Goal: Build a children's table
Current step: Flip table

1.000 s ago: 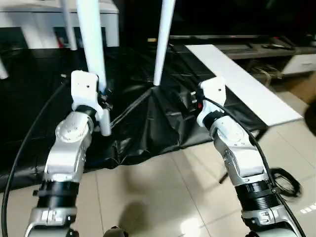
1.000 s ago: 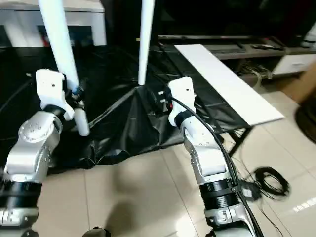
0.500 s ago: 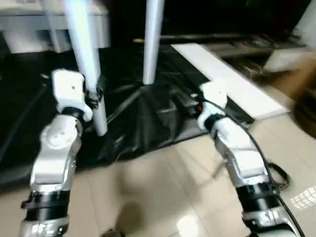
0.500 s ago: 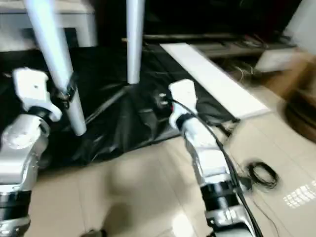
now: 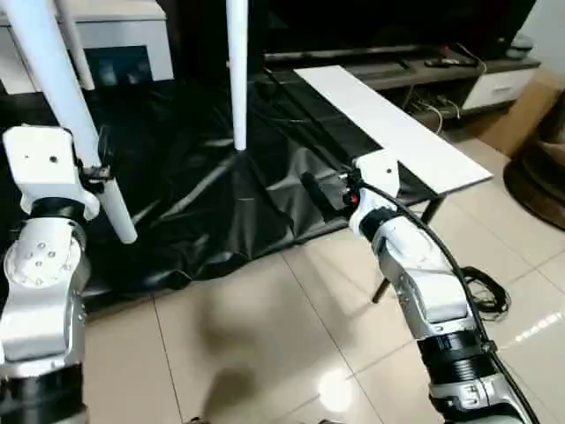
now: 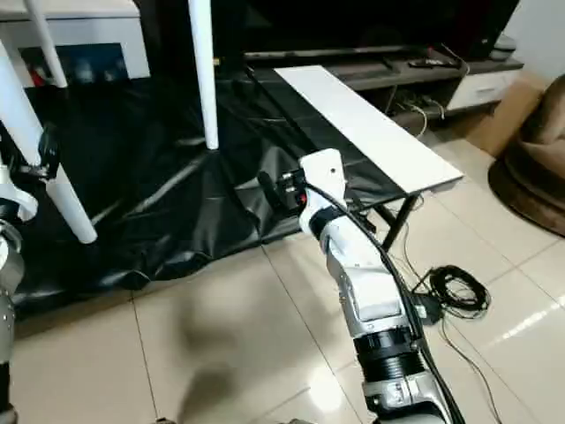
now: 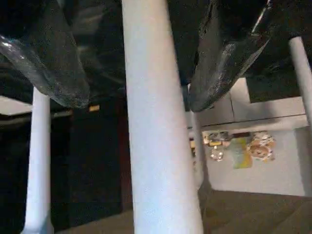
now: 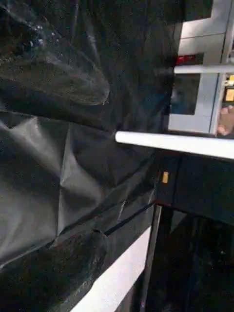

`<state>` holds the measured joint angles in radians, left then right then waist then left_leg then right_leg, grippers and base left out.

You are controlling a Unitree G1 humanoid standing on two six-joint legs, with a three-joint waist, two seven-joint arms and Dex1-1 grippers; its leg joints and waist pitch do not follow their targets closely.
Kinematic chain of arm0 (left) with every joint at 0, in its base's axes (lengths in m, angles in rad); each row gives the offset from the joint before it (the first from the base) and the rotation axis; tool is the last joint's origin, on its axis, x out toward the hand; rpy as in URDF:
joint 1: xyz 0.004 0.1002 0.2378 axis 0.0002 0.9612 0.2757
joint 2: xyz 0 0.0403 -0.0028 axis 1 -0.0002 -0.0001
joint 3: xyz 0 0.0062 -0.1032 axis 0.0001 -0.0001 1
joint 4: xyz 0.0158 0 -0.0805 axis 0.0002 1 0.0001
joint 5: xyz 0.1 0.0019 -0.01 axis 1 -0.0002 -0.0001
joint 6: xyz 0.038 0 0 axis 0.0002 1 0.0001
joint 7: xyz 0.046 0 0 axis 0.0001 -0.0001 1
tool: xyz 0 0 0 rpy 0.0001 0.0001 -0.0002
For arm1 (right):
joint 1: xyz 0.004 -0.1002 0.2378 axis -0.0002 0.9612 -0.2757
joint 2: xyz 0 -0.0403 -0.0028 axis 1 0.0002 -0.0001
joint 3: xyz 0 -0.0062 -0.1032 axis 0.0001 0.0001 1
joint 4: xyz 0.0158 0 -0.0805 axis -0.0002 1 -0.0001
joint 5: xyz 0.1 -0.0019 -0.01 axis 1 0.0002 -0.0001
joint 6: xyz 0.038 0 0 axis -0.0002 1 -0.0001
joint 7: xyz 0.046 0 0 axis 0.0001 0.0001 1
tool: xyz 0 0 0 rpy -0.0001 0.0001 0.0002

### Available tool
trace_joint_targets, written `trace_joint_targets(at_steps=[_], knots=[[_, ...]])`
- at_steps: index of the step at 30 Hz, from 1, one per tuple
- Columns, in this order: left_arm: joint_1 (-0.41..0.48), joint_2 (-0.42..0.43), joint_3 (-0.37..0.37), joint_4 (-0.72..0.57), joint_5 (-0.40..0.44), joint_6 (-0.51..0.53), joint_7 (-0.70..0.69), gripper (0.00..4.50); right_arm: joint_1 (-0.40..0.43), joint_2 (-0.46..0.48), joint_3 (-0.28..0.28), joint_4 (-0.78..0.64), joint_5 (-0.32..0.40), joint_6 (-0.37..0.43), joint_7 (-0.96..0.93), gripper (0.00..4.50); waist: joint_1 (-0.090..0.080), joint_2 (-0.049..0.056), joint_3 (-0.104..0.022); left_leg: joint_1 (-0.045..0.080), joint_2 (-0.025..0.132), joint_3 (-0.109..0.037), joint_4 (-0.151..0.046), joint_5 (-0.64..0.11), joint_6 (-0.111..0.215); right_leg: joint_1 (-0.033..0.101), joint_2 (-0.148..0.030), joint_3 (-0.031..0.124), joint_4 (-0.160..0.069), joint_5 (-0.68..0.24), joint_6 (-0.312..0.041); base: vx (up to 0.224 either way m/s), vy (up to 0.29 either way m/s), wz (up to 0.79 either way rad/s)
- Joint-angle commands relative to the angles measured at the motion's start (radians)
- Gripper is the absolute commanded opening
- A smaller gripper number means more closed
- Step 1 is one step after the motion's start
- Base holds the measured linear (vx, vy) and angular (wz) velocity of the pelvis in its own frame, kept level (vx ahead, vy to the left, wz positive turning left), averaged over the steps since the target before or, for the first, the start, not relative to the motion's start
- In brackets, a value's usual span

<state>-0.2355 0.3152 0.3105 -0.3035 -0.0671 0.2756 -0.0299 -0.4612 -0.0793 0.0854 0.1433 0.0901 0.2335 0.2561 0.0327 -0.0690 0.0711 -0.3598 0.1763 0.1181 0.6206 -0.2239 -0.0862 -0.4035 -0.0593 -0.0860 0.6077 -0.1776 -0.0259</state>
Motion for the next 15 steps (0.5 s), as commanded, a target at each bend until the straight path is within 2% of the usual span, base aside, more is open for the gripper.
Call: trace_joint_targets(at_steps=[1, 3, 4, 5, 7, 8, 10, 11, 12, 13, 14, 15], knots=[[0.043, -0.017, 0.040, -0.075, -0.033, 0.002, -0.007, 3.64, 0.025, -0.009, -0.012, -0.040, 0.020, -0.008, 0.020, 4.50, -0.001, 0.019, -0.053, -0.002, 0.041, -0.010, -0.094, -0.360, -0.025, 0.033, -0.087, 0.045, -0.109, -0.581, -0.018, 0.000, 0.000, 0.00], [0.100, -0.011, 0.079, -0.126, -0.028, 0.023, -0.007, 3.64, 0.049, -0.022, -0.015, -0.061, 0.028, -0.010, 0.036, 4.50, 0.000, 0.024, -0.054, -0.006, 0.046, -0.011, -0.097, -0.358, -0.028, 0.034, -0.086, 0.045, -0.102, -0.536, -0.031, 0.000, 0.000, 0.00], [0.112, -0.008, 0.087, -0.136, -0.025, 0.026, -0.006, 3.64, 0.054, -0.024, -0.016, -0.066, 0.030, -0.011, 0.038, 4.50, 0.000, 0.025, -0.057, 0.001, 0.043, -0.006, -0.094, -0.371, -0.027, 0.029, -0.080, 0.042, -0.103, -0.529, -0.029, 0.000, 0.000, 0.00], [0.129, -0.003, 0.101, -0.151, -0.013, 0.039, 0.001, 3.64, 0.061, -0.029, -0.017, -0.071, 0.031, -0.013, 0.043, 4.50, 0.001, 0.023, -0.058, 0.002, 0.042, -0.004, -0.093, -0.356, -0.025, 0.028, -0.080, 0.044, -0.103, -0.509, -0.033, 0.000, 0.000, 0.00], [0.153, -0.021, 0.111, -0.203, -0.016, 0.101, 0.026, 3.64, 0.074, -0.043, -0.027, -0.070, 0.025, -0.010, 0.042, 4.50, 0.007, 0.022, -0.059, 0.003, 0.047, 0.000, -0.094, -0.318, -0.020, 0.027, -0.077, 0.049, -0.090, -0.424, -0.065, 0.025, -0.008, 0.05], [0.159, -0.031, 0.094, -0.229, -0.028, 0.134, 0.027, 3.64, 0.077, -0.047, -0.031, -0.069, 0.025, -0.011, 0.044, 4.50, 0.012, 0.021, -0.060, 0.004, 0.052, 0.005, -0.095, -0.291, -0.023, 0.029, -0.075, 0.051, -0.080, -0.363, -0.087, 0.000, 0.000, 0.00], [0.162, -0.038, 0.080, -0.243, -0.039, 0.153, 0.026, 3.64, 0.079, -0.049, -0.032, -0.068, 0.026, -0.012, 0.045, 4.50, 0.015, 0.023, -0.061, 0.005, 0.052, 0.007, -0.095, -0.278, -0.023, 0.030, -0.075, 0.052, -0.077, -0.341, -0.094, 0.025, -0.003, 0.05], [0.158, -0.062, 0.044, -0.255, -0.036, 0.164, 0.040, 3.64, 0.082, -0.052, -0.034, -0.069, 0.025, -0.017, 0.046, 4.50, 0.022, 0.022, -0.063, 0.007, 0.054, 0.014, -0.094, -0.255, -0.023, 0.028, -0.071, 0.055, -0.073, -0.288, -0.108, 0.054, -0.008, 0.09], [0.157, -0.099, -0.008, -0.262, -0.032, 0.149, 0.056, 3.64, 0.088, -0.068, -0.020, -0.072, -0.002, -0.022, 0.047, 4.50, 0.029, 0.024, -0.064, 0.005, 0.054, 0.016, -0.093, -0.237, -0.023, 0.030, -0.071, 0.056, -0.071, -0.264, -0.110, 0.054, -0.008, 0.09], [0.158, -0.134, -0.061, -0.248, 0.001, 0.128, 0.078, 3.64, 0.095, -0.085, 0.000, -0.076, -0.025, -0.027, 0.055, 4.50, 0.046, 0.023, -0.060, -0.055, 0.031, -0.025, -0.108, -0.217, 0.030, 0.081, -0.095, 0.019, -0.050, -0.232, -0.124, 0.000, 0.000, 0.00], [0.160, -0.146, -0.083, -0.237, 0.021, 0.123, 0.087, 3.64, 0.098, -0.093, 0.010, -0.077, -0.036, -0.033, 0.058, 4.50, 0.039, 0.032, -0.068, -0.055, 0.022, -0.049, -0.088, -0.128, 0.140, 0.082, -0.104, -0.012, -0.061, -0.139, -0.149, 0.037, 0.004, 0.41], [0.162, -0.159, -0.095, -0.227, 0.035, 0.116, 0.097, 3.64, 0.100, -0.097, 0.018, -0.080, -0.043, -0.038, 0.059, 4.50, 0.045, 0.046, -0.072, -0.055, 0.019, -0.052, -0.082, -0.107, 0.162, 0.089, -0.110, -0.020, -0.061, -0.131, -0.167, 0.037, 0.004, 0.41]])
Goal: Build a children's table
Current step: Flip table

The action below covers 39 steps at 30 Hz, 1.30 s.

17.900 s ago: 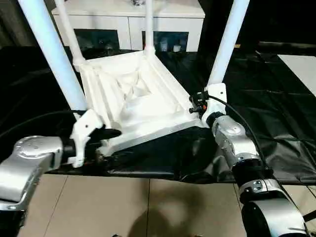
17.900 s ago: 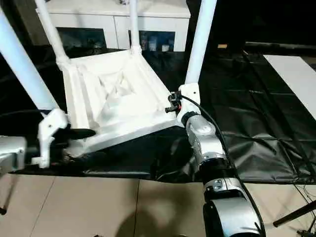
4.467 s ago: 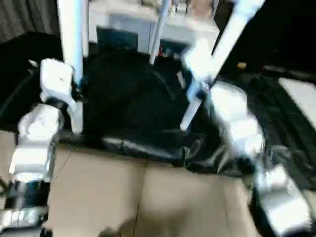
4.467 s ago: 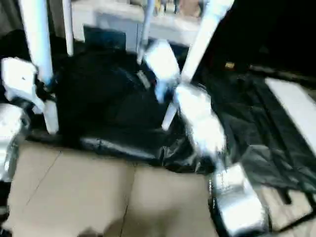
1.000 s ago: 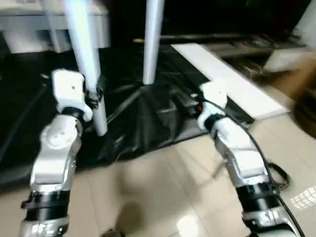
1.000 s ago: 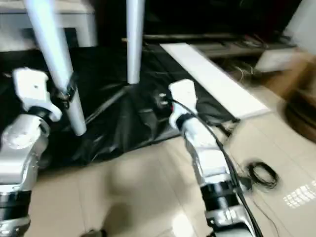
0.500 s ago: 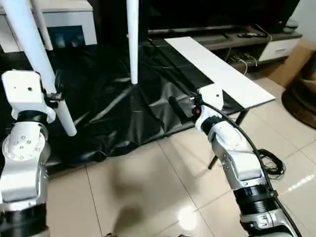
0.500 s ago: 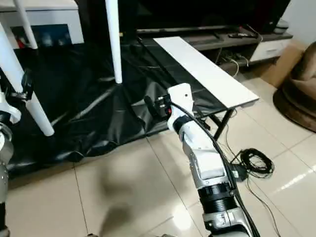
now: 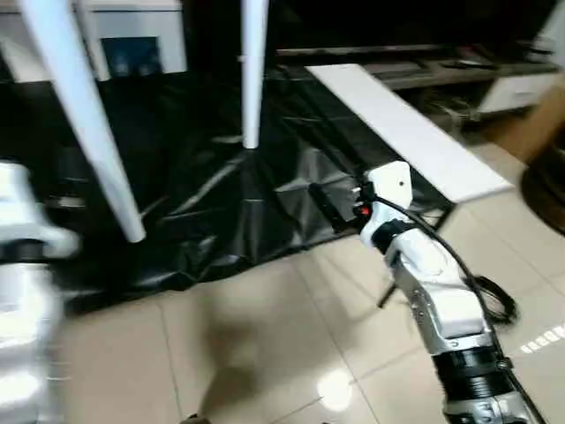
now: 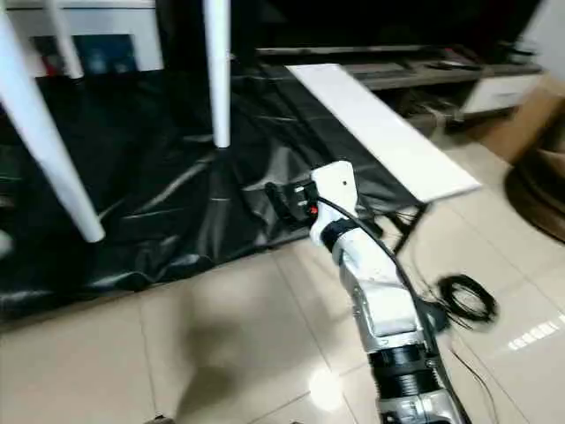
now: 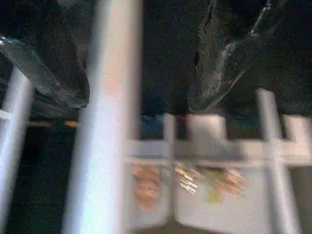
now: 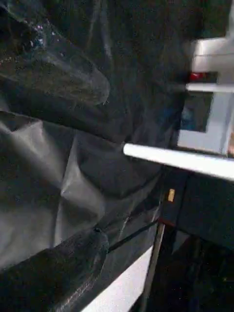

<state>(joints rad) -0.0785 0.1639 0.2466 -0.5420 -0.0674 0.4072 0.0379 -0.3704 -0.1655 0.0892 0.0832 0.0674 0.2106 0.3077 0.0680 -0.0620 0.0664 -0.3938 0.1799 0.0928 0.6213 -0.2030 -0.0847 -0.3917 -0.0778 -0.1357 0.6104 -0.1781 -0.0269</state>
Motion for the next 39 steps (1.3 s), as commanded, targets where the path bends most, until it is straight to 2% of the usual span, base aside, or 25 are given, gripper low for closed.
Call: trace_joint_targets(at_steps=[1, 5, 10, 14, 17, 18, 19, 20, 21, 22, 23, 25, 26, 27, 28, 29, 30, 31, 32, 33, 34, 36, 37, 38, 39], knots=[[0.005, -0.007, -0.031, 0.012, 0.035, -0.016, 0.029, 3.64, 0.009, -0.010, 0.015, -0.020, -0.020, -0.015, 0.008, 4.50, 0.007, 0.035, -0.068, -0.029, 0.013, -0.034, -0.081, -0.098, 0.181, 0.083, -0.093, 0.023, -0.065, -0.117, -0.173, 0.044, 0.002, 0.51], [0.016, -0.017, -0.060, 0.019, 0.060, 0.013, 0.031, 3.64, 0.023, -0.002, 0.018, -0.028, -0.013, -0.010, 0.005, 4.50, 0.001, 0.050, -0.064, -0.048, -0.003, -0.073, -0.080, -0.050, 0.199, 0.101, -0.085, -0.015, -0.055, -0.106, -0.174, 0.028, -0.018, 0.43], [0.013, 0.002, -0.060, 0.032, 0.042, -0.010, -0.007, 3.64, 0.035, 0.010, 0.014, -0.038, 0.000, 0.004, 0.002, 4.50, 0.002, 0.067, -0.054, -0.051, -0.030, -0.120, -0.101, -0.223, 0.088, 0.112, -0.081, -0.021, -0.052, -0.241, -0.191, 0.013, -0.024, 0.45], [-0.012, -0.012, -0.045, 0.063, 0.058, -0.005, 0.035, 3.64, 0.037, 0.023, 0.040, -0.041, 0.003, 0.002, 0.021, 4.50, 0.009, 0.070, -0.034, -0.049, -0.039, -0.097, -0.096, -0.572, -0.009, 0.143, -0.122, -0.014, -0.097, -0.675, -0.142, -0.006, -0.025, 0.50], [-0.016, -0.013, -0.055, 0.072, 0.065, -0.009, 0.035, 3.64, 0.035, 0.023, 0.050, -0.041, 0.003, -0.003, 0.030, 4.50, -0.015, 0.055, -0.007, 0.032, -0.001, -0.023, 0.069, -0.501, 0.033, 0.153, -0.187, -0.075, -0.215, -1.070, -0.113, 0.006, 0.001, 0.56], [-0.016, -0.013, -0.055, 0.072, 0.065, -0.009, 0.035, 3.64, 0.035, 0.023, 0.050, -0.041, 0.003, -0.003, 0.030, 4.50, -0.017, 0.074, 0.003, 0.028, 0.015, -0.021, 0.052, -0.527, 0.026, 0.176, -0.181, -0.099, -0.207, -1.061, -0.094, 0.014, 0.029, 0.53], [-0.019, -0.019, -0.057, 0.073, 0.065, -0.014, 0.036, 3.64, 0.038, 0.036, 0.037, -0.043, 0.030, 0.011, 0.036, 4.50, -0.039, 0.104, 0.001, 0.114, 0.054, -0.036, -0.064, -0.852, -0.068, 0.120, -0.050, -0.098, -0.085, -0.772, -0.077, 0.024, 0.064, 0.46], [-0.020, -0.021, -0.057, 0.072, 0.061, -0.015, 0.036, 3.64, 0.040, 0.042, 0.030, -0.045, 0.041, 0.018, 0.038, 4.50, -0.045, 0.098, 0.002, 0.073, 0.079, -0.059, -0.166, -0.987, -0.081, 0.161, -0.002, -0.060, 0.039, -0.565, -0.068, 0.051, 0.069, 0.18], [-0.021, -0.022, -0.056, 0.071, 0.058, -0.014, 0.035, 3.64, 0.041, 0.044, 0.028, -0.046, 0.045, 0.021, 0.039, 4.50, -0.018, 0.107, -0.006, 0.076, 0.088, -0.046, -0.196, -1.042, -0.080, 0.169, 0.023, -0.032, 0.089, -0.406, -0.055, 0.051, 0.069, 0.18], [-0.026, -0.019, -0.057, 0.073, 0.058, -0.011, 0.031, 3.64, 0.041, 0.043, 0.027, -0.048, 0.044, 0.025, 0.041, 4.50, -0.027, 0.085, -0.012, 0.124, 0.103, -0.040, -0.191, -1.014, -0.058, 0.131, 0.003, 0.016, 0.088, -0.330, -0.027, 0.097, 0.038, -0.06], [-0.028, -0.020, -0.057, 0.075, 0.058, -0.010, 0.031, 3.64, 0.041, 0.042, 0.027, -0.048, 0.042, 0.024, 0.041, 4.50, -0.024, 0.075, -0.015, 0.126, 0.101, -0.039, -0.185, -0.987, -0.049, 0.136, -0.012, 0.033, 0.065, -0.381, -0.018, 0.109, -0.006, -0.07], [-0.030, -0.021, -0.058, 0.080, 0.058, -0.012, 0.032, 3.64, 0.041, 0.041, 0.027, -0.048, 0.041, 0.024, 0.041, 4.50, 0.009, 0.020, -0.012, 0.117, 0.021, 0.037, -0.050, -0.667, 0.010, 0.136, -0.120, 0.141, -0.124, -0.776, -0.060, 0.111, -0.008, -0.02], [-0.031, -0.018, -0.065, 0.085, 0.062, -0.014, 0.029, 3.64, 0.039, 0.039, 0.024, -0.046, 0.038, 0.022, 0.037, 4.50, 0.051, 0.011, -0.025, 0.000, 0.009, 0.024, 0.112, -0.151, 0.136, 0.245, -0.224, 0.233, -0.195, -1.004, -0.097, 0.167, 0.010, 0.01], [-0.032, -0.017, -0.068, 0.086, 0.064, -0.013, 0.027, 3.64, 0.038, 0.038, 0.022, -0.045, 0.036, 0.021, 0.034, 4.50, 0.064, 0.014, -0.032, -0.023, 0.001, 0.014, 0.108, -0.118, 0.141, 0.267, -0.204, 0.225, -0.181, -0.917, -0.105, 0.167, 0.010, 0.01], [-0.034, -0.016, -0.073, 0.089, 0.068, -0.010, 0.025, 3.64, 0.033, 0.036, 0.015, -0.041, 0.034, 0.021, 0.027, 4.50, 0.068, 0.024, -0.047, -0.027, -0.004, 0.017, 0.063, -0.055, 0.146, 0.272, -0.132, 0.173, -0.160, -0.683, -0.128, 0.196, 0.021, -0.04], [-0.034, -0.016, -0.073, 0.089, 0.068, -0.010, 0.025, 3.64, 0.033, 0.036, 0.014, -0.041, 0.034, 0.021, 0.027, 4.50, 0.068, 0.024, -0.047, -0.027, -0.004, 0.017, 0.063, -0.055, 0.146, 0.272, -0.132, 0.173, -0.160, -0.683, -0.128, 0.187, 0.030, 0.18], [-0.035, -0.018, -0.074, 0.091, 0.069, -0.010, 0.025, 3.64, 0.028, 0.036, 0.007, -0.037, 0.037, 0.024, 0.026, 4.50, 0.049, 0.074, -0.081, 0.088, 0.005, 0.016, -0.053, 0.085, 0.162, 0.225, 0.003, 0.063, -0.101, -0.335, -0.091, 0.187, 0.030, 0.18], [-0.036, -0.021, -0.075, 0.094, 0.069, -0.010, 0.026, 3.64, 0.023, 0.035, 0.000, -0.032, 0.040, 0.027, 0.025, 4.50, 0.023, 0.087, -0.076, 0.144, 0.024, -0.036, -0.081, 0.029, 0.243, 0.167, 0.049, 0.041, -0.052, -0.280, -0.054, 0.205, 0.035, 0.21], [-0.036, -0.021, -0.075, 0.094, 0.069, -0.010, 0.026, 3.64, 0.023, 0.035, 0.000, -0.032, 0.040, 0.027, 0.025, 4.50, -0.038, 0.088, -0.117, 0.277, 0.135, -0.163, -0.084, 0.021, 0.462, 0.014, 0.036, 0.040, 0.112, -0.306, 0.041, 0.252, 0.003, -0.09], [-0.037, -0.021, -0.075, 0.099, 0.074, -0.014, 0.028, 3.64, 0.015, 0.032, -0.003, -0.021, 0.037, 0.033, 0.023, 4.50, -0.033, 0.086, -0.114, 0.247, 0.126, -0.173, -0.064, 0.196, 0.563, -0.034, 0.013, 0.053, 0.161, -0.248, 0.105, 0.252, 0.003, -0.09], [-0.037, -0.019, -0.075, 0.108, 0.076, -0.019, 0.023, 3.64, 0.004, 0.027, -0.006, -0.003, 0.039, 0.040, 0.026, 4.50, -0.025, 0.086, -0.107, 0.223, 0.113, -0.156, -0.061, 0.268, 0.570, -0.050, 0.006, 0.060, 0.175, -0.195, 0.119, 0.240, -0.011, -0.30], [-0.036, -0.012, -0.071, 0.107, 0.069, -0.011, 0.016, 3.64, -0.008, 0.020, 0.004, 0.015, 0.043, 0.058, 0.041, 4.50, -0.037, 0.024, -0.119, 0.196, 0.049, -0.093, -0.007, 0.874, 0.503, -0.121, -0.033, 0.116, 0.106, 0.198, 0.085, 0.183, -0.004, -0.29], [-0.036, -0.012, -0.071, 0.107, 0.069, -0.011, 0.016, 3.64, -0.008, 0.020, 0.004, 0.015, 0.043, 0.058, 0.041, 4.50, -0.039, -0.006, -0.119, 0.164, -0.015, -0.053, 0.037, 0.858, 0.428, -0.104, -0.058, 0.149, 0.032, 0.412, 0.027, 0.000, 0.000, 0.00], [-0.033, -0.001, -0.060, 0.106, 0.069, -0.002, 0.016, 3.64, -0.019, 0.016, 0.014, 0.033, 0.033, 0.063, 0.044, 4.50, -0.012, -0.067, -0.109, 0.004, -0.119, -0.008, 0.098, 0.245, 0.246, 0.063, -0.144, 0.256, -0.016, 0.804, 0.010, -0.110, 0.007, 0.16], [-0.030, 0.007, -0.051, 0.105, 0.070, 0.005, 0.017, 3.64, -0.025, 0.014, 0.020, 0.045, 0.026, 0.066, 0.046, 4.50, -0.012, -0.067, -0.109, 0.004, -0.119, -0.008, 0.098, 0.245, 0.246, 0.063, -0.144, 0.256, -0.016, 0.804, 0.010, -0.110, 0.007, 0.16]])
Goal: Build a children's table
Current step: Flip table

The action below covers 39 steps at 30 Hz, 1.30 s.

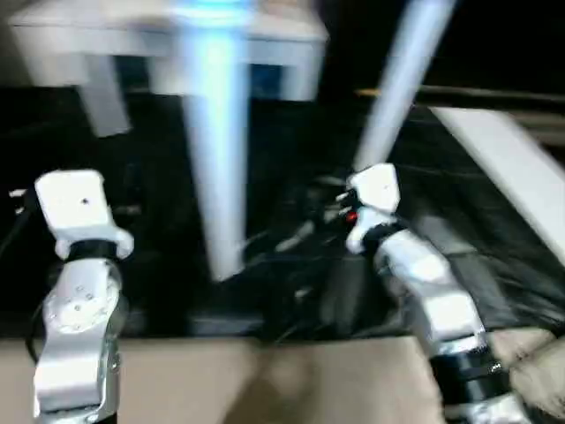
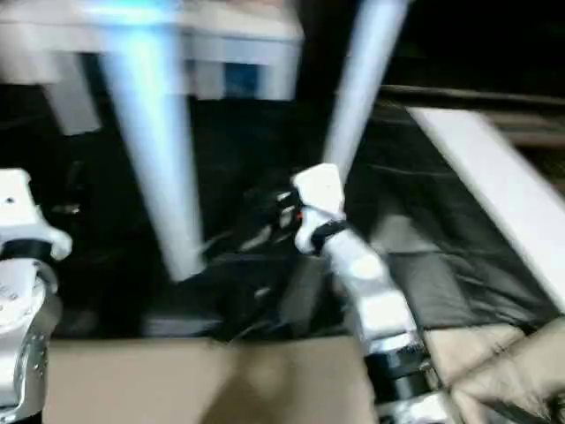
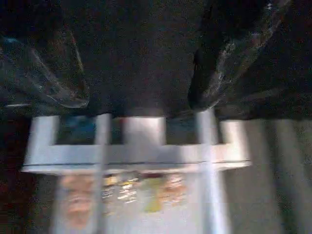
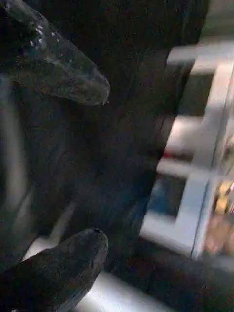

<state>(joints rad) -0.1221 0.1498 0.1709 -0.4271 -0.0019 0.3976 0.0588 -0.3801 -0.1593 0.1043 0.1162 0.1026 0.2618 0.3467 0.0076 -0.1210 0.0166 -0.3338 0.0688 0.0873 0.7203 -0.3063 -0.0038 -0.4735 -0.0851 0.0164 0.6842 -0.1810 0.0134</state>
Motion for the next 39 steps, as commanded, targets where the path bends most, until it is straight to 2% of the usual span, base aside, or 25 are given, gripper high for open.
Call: trace_joint_targets(at_steps=[1, 2, 3, 4, 5, 6, 7, 8, 9, 10, 11, 12, 13, 15, 16, 19, 20, 24, 26, 28, 29, 30, 33, 34, 39], knots=[[0.016, 0.026, 0.030, -0.009, 0.005, 0.020, -0.004, 3.64, -0.020, 0.009, 0.007, 0.020, -0.015, 0.015, 0.003, 4.50, 0.032, -0.002, -0.068, -0.060, 0.031, -0.020, -0.034, 0.209, 0.071, 0.163, -0.142, 0.070, -0.080, 1.044, -0.139, 0.000, 0.000, 0.00], [0.029, 0.052, 0.063, -0.008, 0.009, 0.045, -0.003, 3.64, -0.044, 0.016, 0.012, 0.065, -0.041, 0.022, -0.026, 4.50, 0.035, -0.004, -0.068, -0.048, 0.027, -0.015, -0.065, 0.202, 0.000, 0.162, -0.094, 0.018, -0.083, 1.063, -0.182, 0.000, 0.000, 0.00], [0.036, 0.065, 0.081, -0.008, 0.013, 0.057, -0.003, 3.64, -0.057, 0.023, 0.012, 0.090, -0.055, 0.026, -0.042, 4.50, 0.021, 0.038, -0.058, -0.054, 0.050, -0.018, -0.111, 0.229, -0.028, 0.160, -0.062, 0.003, -0.093, 0.832, -0.233, 0.000, 0.000, 0.00], [0.036, 0.065, 0.081, -0.008, 0.013, 0.057, -0.003, 3.64, -0.057, 0.023, 0.012, 0.090, -0.055, 0.026, -0.042, 4.50, 0.016, 0.058, -0.056, -0.049, 0.065, -0.016, -0.129, 0.247, -0.030, 0.157, -0.040, -0.008, -0.094, 0.680, -0.249, -0.051, -0.041, -0.06], [0.055, 0.092, 0.120, -0.012, 0.016, 0.088, -0.011, 3.64, -0.081, 0.036, 0.015, 0.135, -0.062, 0.033, -0.056, 4.50, 0.000, 0.066, -0.056, -0.026, 0.096, -0.015, -0.144, 0.280, -0.006, 0.136, -0.004, -0.029, -0.089, 0.389, -0.279, -0.059, -0.022, 0.02], [0.064, 0.100, 0.138, -0.018, 0.007, 0.094, -0.020, 3.64, -0.090, 0.041, 0.018, 0.151, -0.063, 0.035, -0.060, 4.50, -0.008, 0.068, -0.041, -0.014, 0.117, -0.015, -0.151, 0.218, 0.019, 0.112, -0.005, -0.040, -0.103, 0.130, -0.279, -0.059, -0.022, 0.02], [0.073, 0.108, 0.156, -0.023, -0.005, 0.099, -0.032, 3.64, -0.101, 0.045, 0.024, 0.170, -0.062, 0.037, -0.063, 4.50, -0.007, 0.064, -0.035, -0.005, 0.127, -0.006, -0.153, 0.091, 0.031, 0.105, -0.017, -0.042, -0.122, -0.038, -0.271, -0.058, -0.014, 0.09], [0.088, 0.127, 0.164, -0.023, -0.027, 0.099, -0.069, 3.64, -0.115, 0.052, 0.033, 0.197, -0.060, 0.029, -0.058, 4.50, 0.000, 0.065, -0.028, 0.000, 0.131, 0.001, -0.157, 0.022, 0.027, 0.098, -0.021, -0.041, -0.131, -0.106, -0.267, -0.019, -0.033, 0.21], [0.107, 0.149, 0.167, -0.024, -0.056, 0.100, -0.118, 3.64, -0.131, 0.063, 0.042, 0.229, -0.061, 0.015, -0.049, 4.50, 0.006, 0.064, -0.023, 0.010, 0.134, 0.020, -0.162, -0.093, 0.008, 0.087, -0.024, -0.039, -0.142, -0.198, -0.255, -0.019, -0.033, 0.21], [0.121, 0.167, 0.166, -0.023, -0.077, 0.101, -0.154, 3.64, -0.144, 0.071, 0.048, 0.254, -0.062, 0.002, -0.041, 4.50, 0.010, 0.066, -0.018, 0.011, 0.136, 0.026, -0.167, -0.153, -0.011, 0.083, -0.025, -0.039, -0.144, -0.251, -0.245, -0.022, -0.029, 0.23], [0.135, 0.188, 0.160, -0.024, -0.096, 0.107, -0.194, 3.64, -0.159, 0.081, 0.050, 0.287, -0.062, -0.012, -0.030, 4.50, 0.009, 0.061, -0.010, 0.010, 0.143, 0.033, -0.178, -0.269, -0.049, 0.078, -0.025, -0.043, -0.153, -0.368, -0.204, -0.056, -0.021, 0.15], [0.139, 0.195, 0.158, -0.025, -0.100, 0.110, -0.205, 3.64, -0.164, 0.085, 0.049, 0.297, -0.061, -0.015, -0.027, 4.50, 0.014, 0.065, -0.010, 0.017, 0.146, 0.034, -0.178, -0.307, -0.071, 0.073, -0.027, -0.044, -0.154, -0.398, -0.187, -0.056, -0.021, 0.15], [0.161, 0.235, 0.150, -0.036, -0.140, 0.140, -0.269, 3.64, -0.203, 0.104, 0.055, 0.394, -0.083, -0.050, -0.028, 4.50, 0.020, 0.061, -0.006, 0.022, 0.147, 0.037, -0.183, -0.359, -0.092, 0.067, -0.028, -0.047, -0.161, -0.440, -0.158, -0.058, -0.014, 0.14], [0.183, 0.278, 0.141, -0.047, -0.155, 0.180, -0.319, 3.64, -0.233, 0.122, 0.057, 0.470, -0.088, -0.075, -0.019, 4.50, 0.026, 0.065, -0.010, 0.009, 0.146, 0.029, -0.187, -0.369, -0.111, 0.074, -0.043, -0.042, -0.156, -0.464, -0.143, -0.059, -0.018, 0.09], [0.183, 0.278, 0.141, -0.047, -0.155, 0.180, -0.319, 3.64, -0.233, 0.122, 0.057, 0.470, -0.088, -0.075, -0.019, 4.50, 0.027, 0.064, -0.008, 0.006, 0.146, 0.029, -0.189, -0.364, -0.112, 0.076, -0.043, -0.042, -0.157, -0.460, -0.140, -0.050, -0.023, 0.03], [0.266, 0.358, 0.136, -0.088, -0.226, 0.271, -0.454, 3.64, -0.272, 0.161, 0.107, 0.588, -0.107, -0.071, 0.026, 4.50, 0.025, 0.062, -0.005, -0.010, 0.145, 0.024, -0.192, -0.370, -0.121, 0.082, -0.047, -0.041, -0.155, -0.503, -0.128, 0.000, 0.000, 0.00], [0.284, 0.376, 0.138, -0.099, -0.252, 0.283, -0.487, 3.64, -0.278, 0.172, 0.122, 0.612, -0.111, -0.077, 0.038, 4.50, 0.028, 0.062, -0.007, -0.010, 0.144, 0.023, -0.189, -0.365, -0.120, 0.081, -0.053, -0.039, -0.159, -0.534, -0.122, 0.000, 0.000, 0.00], [0.375, 0.459, 0.141, -0.166, -0.350, 0.308, -0.634, 3.64, -0.299, 0.229, 0.174, 0.683, -0.128, -0.115, 0.094, 4.50, 0.030, 0.061, -0.009, -0.016, 0.147, 0.023, -0.193, -0.315, -0.113, 0.080, -0.054, -0.032, -0.154, -0.499, -0.147, 0.000, 0.000, 0.00], [0.418, 0.490, 0.168, -0.200, -0.390, 0.334, -0.682, 3.64, -0.327, 0.274, 0.184, 0.737, -0.136, -0.149, 0.114, 4.50, 0.031, 0.053, -0.011, -0.022, 0.150, 0.027, -0.196, -0.249, -0.111, 0.087, -0.053, -0.030, -0.140, -0.408, -0.179, 0.000, 0.000, 0.00], [0.431, 0.498, 0.178, -0.212, -0.402, 0.344, -0.697, 3.64, -0.337, 0.290, 0.186, 0.754, -0.139, -0.159, 0.114, 4.50, 0.034, 0.058, -0.012, -0.017, 0.151, 0.031, -0.195, -0.220, -0.114, 0.084, -0.049, -0.030, -0.135, -0.360, -0.193, 0.000, 0.000, 0.00], [0.440, 0.506, 0.191, -0.228, -0.420, 0.354, -0.712, 3.64, -0.351, 0.313, 0.190, 0.775, -0.142, -0.170, 0.112, 4.50, 0.035, 0.057, -0.009, -0.014, 0.149, 0.039, -0.196, -0.208, -0.113, 0.082, -0.041, -0.030, -0.132, -0.324, -0.204, 0.000, 0.000, 0.00], [0.442, 0.509, 0.196, -0.238, -0.430, 0.360, -0.718, 3.64, -0.358, 0.326, 0.193, 0.786, -0.143, -0.175, 0.109, 4.50, 0.035, 0.057, -0.009, -0.014, 0.149, 0.039, -0.196, -0.208, -0.113, 0.082, -0.041, -0.030, -0.132, -0.324, -0.204, 0.000, 0.000, 0.00], [0.437, 0.513, 0.216, -0.261, -0.462, 0.378, -0.718, 3.64, -0.378, 0.376, 0.195, 0.819, -0.138, -0.182, 0.099, 4.50, 0.042, 0.059, -0.012, -0.014, 0.153, 0.045, -0.199, -0.158, -0.128, 0.091, -0.040, -0.033, -0.121, -0.249, -0.212, 0.000, 0.000, 0.00], [0.432, 0.515, 0.225, -0.266, -0.472, 0.378, -0.715, 3.64, -0.377, 0.404, 0.201, 0.821, -0.129, -0.198, 0.126, 4.50, 0.042, 0.052, -0.011, -0.015, 0.153, 0.047, -0.199, -0.152, -0.127, 0.093, -0.039, -0.033, -0.121, -0.243, -0.211, 0.000, 0.000, 0.00], [0.414, 0.510, 0.235, -0.259, -0.453, 0.369, -0.676, 3.64, -0.306, 0.478, 0.249, 0.751, -0.051, -0.247, 0.378, 4.50, 0.043, 0.055, -0.011, -0.017, 0.157, 0.048, -0.198, -0.149, -0.108, 0.100, -0.043, -0.028, -0.117, -0.227, -0.215, 0.000, 0.000, 0.00]])
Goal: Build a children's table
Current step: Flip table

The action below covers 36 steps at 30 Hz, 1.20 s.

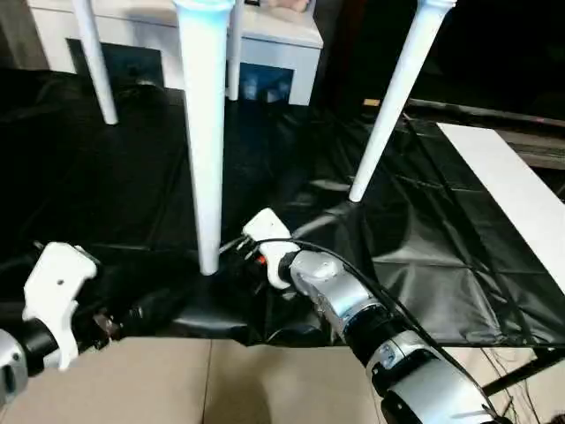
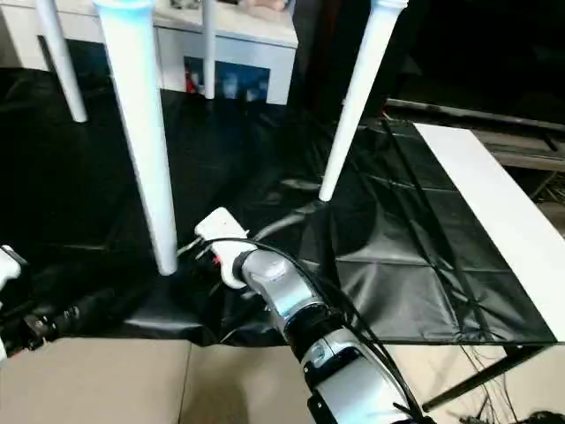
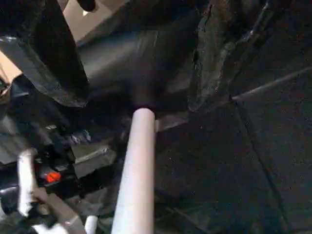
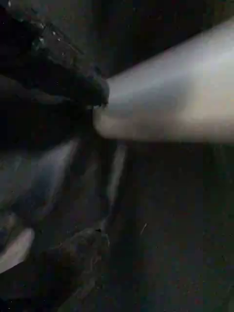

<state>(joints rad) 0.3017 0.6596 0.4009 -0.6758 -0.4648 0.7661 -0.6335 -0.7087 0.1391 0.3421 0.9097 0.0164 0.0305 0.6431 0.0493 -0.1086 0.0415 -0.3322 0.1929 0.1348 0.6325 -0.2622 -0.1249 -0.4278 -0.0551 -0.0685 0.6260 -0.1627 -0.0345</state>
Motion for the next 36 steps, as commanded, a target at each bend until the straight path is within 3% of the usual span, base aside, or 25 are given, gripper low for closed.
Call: trace_joint_targets(at_steps=[1, 3, 4, 6, 7, 9, 10, 12, 14, 15, 16, 17, 18, 22, 23, 25, 27, 28, 29, 30, 31, 32, 34, 36], knots=[[-0.020, -0.004, 0.001, -0.001, 0.028, -0.007, 0.031, 3.64, 0.045, 0.186, 0.013, -0.069, 0.064, -0.019, 0.139, 4.50, 0.001, 0.043, -0.036, -0.017, 0.034, 0.001, -0.109, -0.190, 0.017, 0.053, -0.074, 0.057, -0.058, -0.237, -0.170, 0.000, 0.000, 0.00], [-0.035, -0.008, -0.002, 0.008, 0.041, -0.009, 0.051, 3.64, 0.046, 0.183, -0.004, -0.069, 0.077, -0.034, 0.134, 4.50, 0.003, 0.043, -0.036, -0.015, 0.036, 0.002, -0.108, -0.163, 0.025, 0.053, -0.076, 0.058, -0.057, -0.217, -0.179, 0.000, 0.000, 0.00], [-0.043, -0.012, -0.003, 0.014, 0.046, -0.008, 0.061, 3.64, 0.042, 0.180, -0.016, -0.063, 0.080, -0.042, 0.123, 4.50, 0.003, 0.050, -0.036, -0.012, 0.036, 0.004, -0.108, -0.149, 0.019, 0.051, -0.074, 0.057, -0.056, -0.201, -0.188, 0.000, 0.000, 0.00], [-0.082, -0.032, -0.016, 0.034, 0.056, -0.008, 0.101, 3.64, 0.027, 0.161, -0.063, -0.048, 0.100, -0.057, 0.092, 4.50, 0.010, 0.054, -0.036, -0.005, 0.034, 0.009, -0.107, -0.165, 0.007, 0.048, -0.070, 0.056, -0.056, -0.207, -0.194, 0.000, 0.000, 0.00], [-0.114, -0.053, -0.048, 0.044, 0.051, -0.009, 0.115, 3.64, 0.022, 0.127, -0.097, -0.052, 0.117, -0.067, 0.076, 4.50, 0.013, 0.065, -0.037, -0.003, 0.033, 0.008, -0.107, -0.167, 0.002, 0.047, -0.070, 0.057, -0.055, -0.205, -0.195, 0.000, 0.000, 0.00], [-0.138, -0.067, -0.085, 0.053, 0.057, -0.014, 0.128, 3.64, 0.022, 0.094, -0.114, -0.060, 0.124, -0.081, 0.071, 4.50, 0.016, 0.069, -0.039, 0.004, 0.034, 0.011, -0.106, -0.189, -0.010, 0.044, -0.069, 0.054, -0.056, -0.199, -0.195, 0.000, 0.000, 0.00], [-0.157, -0.081, -0.108, 0.061, 0.057, -0.015, 0.135, 3.64, 0.025, 0.070, -0.119, -0.068, 0.123, -0.085, 0.068, 4.50, 0.014, 0.065, -0.037, -0.006, 0.034, 0.010, -0.108, -0.199, -0.009, 0.053, -0.070, 0.055, -0.056, -0.221, -0.194, 0.000, 0.000, 0.00], [-0.198, -0.115, -0.145, 0.085, 0.069, -0.029, 0.158, 3.64, 0.035, 0.027, -0.125, -0.086, 0.125, -0.089, 0.064, 4.50, 0.013, 0.077, -0.039, -0.008, 0.033, 0.009, -0.106, -0.177, -0.011, 0.055, -0.072, 0.056, -0.055, -0.206, -0.195, 0.000, 0.000, 0.00], [-0.255, -0.179, -0.176, 0.128, 0.075, -0.050, 0.191, 3.64, 0.054, -0.026, -0.126, -0.117, 0.128, -0.083, 0.069, 4.50, 0.014, 0.079, -0.041, -0.003, 0.032, 0.013, -0.102, -0.160, -0.009, 0.054, -0.070, 0.055, -0.058, -0.186, -0.197, 0.000, 0.000, 0.00], [-0.297, -0.213, -0.220, 0.168, 0.101, -0.070, 0.210, 3.64, 0.080, -0.072, -0.125, -0.154, 0.121, -0.087, 0.078, 4.50, 0.016, 0.078, -0.041, -0.005, 0.032, 0.015, -0.101, -0.141, -0.006, 0.058, -0.069, 0.054, -0.058, -0.165, -0.200, 0.000, 0.000, 0.00], [-0.297, -0.213, -0.220, 0.168, 0.101, -0.070, 0.210, 3.64, 0.080, -0.072, -0.125, -0.154, 0.121, -0.087, 0.078, 4.50, 0.017, 0.077, -0.042, -0.005, 0.033, 0.015, -0.100, -0.138, -0.005, 0.058, -0.069, 0.053, -0.057, -0.163, -0.202, 0.000, 0.000, 0.00], [-0.311, -0.222, -0.243, 0.186, 0.112, -0.078, 0.212, 3.64, 0.093, -0.089, -0.126, -0.173, 0.119, -0.086, 0.082, 4.50, 0.017, 0.072, -0.043, -0.012, 0.032, 0.014, -0.098, -0.123, 0.000, 0.068, -0.071, 0.054, -0.054, -0.160, -0.202, 0.000, 0.000, 0.00], [-0.322, -0.229, -0.257, 0.199, 0.119, -0.083, 0.214, 3.64, 0.100, -0.098, -0.130, -0.183, 0.116, -0.087, 0.086, 4.50, 0.016, 0.078, -0.043, -0.013, 0.032, 0.013, -0.099, -0.124, -0.001, 0.067, -0.072, 0.054, -0.054, -0.166, -0.204, 0.000, 0.000, 0.00], [-0.427, -0.272, -0.333, 0.329, 0.162, -0.144, 0.224, 3.64, 0.197, -0.187, -0.127, -0.364, 0.122, -0.036, 0.171, 4.50, 0.017, 0.076, -0.041, -0.011, 0.027, 0.017, -0.094, -0.100, 0.020, 0.070, -0.065, 0.054, -0.068, -0.186, -0.177, 0.000, 0.000, 0.00], [-0.432, -0.275, -0.335, 0.336, 0.163, -0.147, 0.222, 3.64, 0.204, -0.194, -0.124, -0.376, 0.122, -0.033, 0.178, 4.50, 0.017, 0.079, -0.041, -0.007, 0.029, 0.018, -0.093, -0.106, 0.021, 0.064, -0.066, 0.055, -0.064, -0.189, -0.180, 0.000, 0.000, 0.00], [-0.456, -0.280, -0.353, 0.374, 0.182, -0.168, 0.219, 3.64, 0.241, -0.232, -0.110, -0.444, 0.122, -0.018, 0.208, 4.50, 0.012, 0.074, -0.041, -0.016, 0.030, 0.013, -0.096, -0.120, 0.024, 0.075, -0.069, 0.053, -0.068, -0.227, -0.171, 0.000, 0.000, 0.00], [-0.486, -0.285, -0.372, 0.431, 0.205, -0.200, 0.222, 3.64, 0.278, -0.281, -0.110, -0.510, 0.126, 0.003, 0.218, 4.50, 0.004, 0.084, -0.041, -0.016, 0.028, 0.015, -0.093, -0.106, 0.034, 0.072, -0.066, 0.053, -0.073, -0.217, -0.175, 0.000, 0.000, 0.00], [-0.499, -0.290, -0.375, 0.456, 0.212, -0.211, 0.227, 3.64, 0.290, -0.299, -0.115, -0.531, 0.126, 0.009, 0.216, 4.50, 0.005, 0.082, -0.043, -0.015, 0.026, 0.016, -0.089, -0.095, 0.039, 0.073, -0.065, 0.053, -0.071, -0.210, -0.178, 0.000, 0.000, 0.00], [-0.517, -0.299, -0.374, 0.491, 0.220, -0.229, 0.237, 3.64, 0.309, -0.317, -0.127, -0.566, 0.126, 0.025, 0.208, 4.50, 0.005, 0.093, -0.043, -0.017, 0.025, 0.016, -0.088, -0.091, 0.039, 0.073, -0.065, 0.054, -0.068, -0.205, -0.183, 0.000, 0.000, 0.00], [-0.528, -0.309, -0.367, 0.508, 0.219, -0.238, 0.244, 3.64, 0.317, -0.324, -0.138, -0.582, 0.126, 0.036, 0.198, 4.50, 0.006, 0.097, -0.043, -0.017, 0.023, 0.017, -0.086, -0.090, 0.043, 0.073, -0.064, 0.053, -0.072, -0.217, -0.179, 0.000, 0.000, 0.00], [-0.528, -0.309, -0.367, 0.508, 0.219, -0.238, 0.244, 3.64, 0.317, -0.324, -0.138, -0.582, 0.126, 0.036, 0.198, 4.50, 0.005, 0.093, -0.043, -0.017, 0.024, 0.018, -0.087, -0.093, 0.046, 0.073, -0.064, 0.053, -0.074, -0.223, -0.179, 0.000, 0.000, 0.00], [-0.540, -0.316, -0.359, 0.525, 0.226, -0.249, 0.260, 3.35, 0.329, -0.333, -0.155, -0.607, 0.125, 0.051, 0.184, 4.50, 0.003, 0.100, -0.044, -0.021, 0.024, 0.015, -0.088, -0.091, 0.045, 0.076, -0.065, 0.052, -0.071, -0.229, -0.183, 0.000, 0.000, 0.00], [-0.542, -0.313, -0.351, 0.528, 0.234, -0.254, 0.273, 3.27, 0.334, -0.336, -0.171, -0.622, 0.125, 0.062, 0.166, 4.50, -0.001, 0.094, -0.044, -0.021, 0.024, 0.016, -0.087, -0.101, 0.050, 0.075, -0.065, 0.050, -0.077, -0.266, -0.175, 0.000, 0.000, 0.00], [-0.538, -0.304, -0.340, 0.528, 0.239, -0.261, 0.277, 3.07, 0.333, -0.338, -0.184, -0.630, 0.130, 0.076, 0.144, 4.50, -0.004, 0.098, -0.042, -0.021, 0.024, 0.016, -0.087, -0.107, 0.049, 0.072, -0.065, 0.049, -0.079, -0.296, -0.168, 0.000, 0.000, 0.00]])
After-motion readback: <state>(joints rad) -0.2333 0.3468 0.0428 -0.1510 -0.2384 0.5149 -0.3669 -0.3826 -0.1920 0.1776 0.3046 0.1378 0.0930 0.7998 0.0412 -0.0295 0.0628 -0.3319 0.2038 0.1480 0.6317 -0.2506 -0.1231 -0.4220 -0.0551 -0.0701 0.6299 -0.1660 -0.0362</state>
